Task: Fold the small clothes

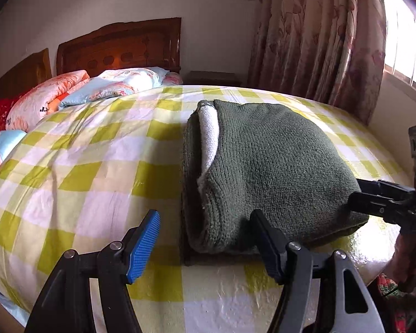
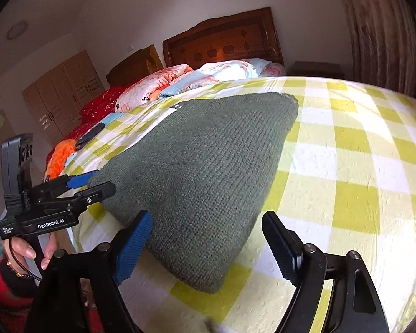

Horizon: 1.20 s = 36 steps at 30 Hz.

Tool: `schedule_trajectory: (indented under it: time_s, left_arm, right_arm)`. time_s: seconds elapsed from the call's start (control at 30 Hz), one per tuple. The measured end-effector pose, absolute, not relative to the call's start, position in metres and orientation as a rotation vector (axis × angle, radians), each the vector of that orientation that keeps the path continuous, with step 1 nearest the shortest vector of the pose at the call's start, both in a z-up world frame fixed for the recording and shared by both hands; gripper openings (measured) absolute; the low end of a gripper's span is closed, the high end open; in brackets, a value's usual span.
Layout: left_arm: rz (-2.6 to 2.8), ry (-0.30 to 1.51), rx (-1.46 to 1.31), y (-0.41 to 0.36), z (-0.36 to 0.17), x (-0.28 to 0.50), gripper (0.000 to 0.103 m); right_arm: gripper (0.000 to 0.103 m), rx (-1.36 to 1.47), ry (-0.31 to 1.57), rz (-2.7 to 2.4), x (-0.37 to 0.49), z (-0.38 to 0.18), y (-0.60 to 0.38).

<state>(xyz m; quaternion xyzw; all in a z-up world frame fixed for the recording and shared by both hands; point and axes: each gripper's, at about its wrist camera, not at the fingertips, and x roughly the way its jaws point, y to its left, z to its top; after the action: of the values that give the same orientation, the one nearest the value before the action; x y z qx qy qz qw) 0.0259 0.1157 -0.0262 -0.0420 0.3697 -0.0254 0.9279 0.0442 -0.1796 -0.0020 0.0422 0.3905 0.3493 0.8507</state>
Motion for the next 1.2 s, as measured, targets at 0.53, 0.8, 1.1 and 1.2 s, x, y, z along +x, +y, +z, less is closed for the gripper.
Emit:
schedule_trajectory:
  time_s: [0.53,0.8,1.1,1.2]
  left_arm:
    - [-0.185,0.864,-0.363,0.135,-0.058,0.044,0.051]
    - [-0.178,0.842,-0.3,0.122,-0.051,0.075,0.044]
    - [-0.151,0.826,-0.246,0.099,-0.05,0.124,0.043]
    - [-0.125,0.822,-0.248,0.099,-0.048,0.12,0.044]
  right_arm:
    - [0.103,0.191,0.92,0.775,0.058,-0.021,-0.178]
    - [0.103,0.164,0.883,0.714,0.074,-0.017,-0.178]
    - [0.103,0.089,0.842,0.624,0.123,-0.007,-0.189]
    - [0.103,0.085,0.849,0.612,0.121,-0.005,-0.19]
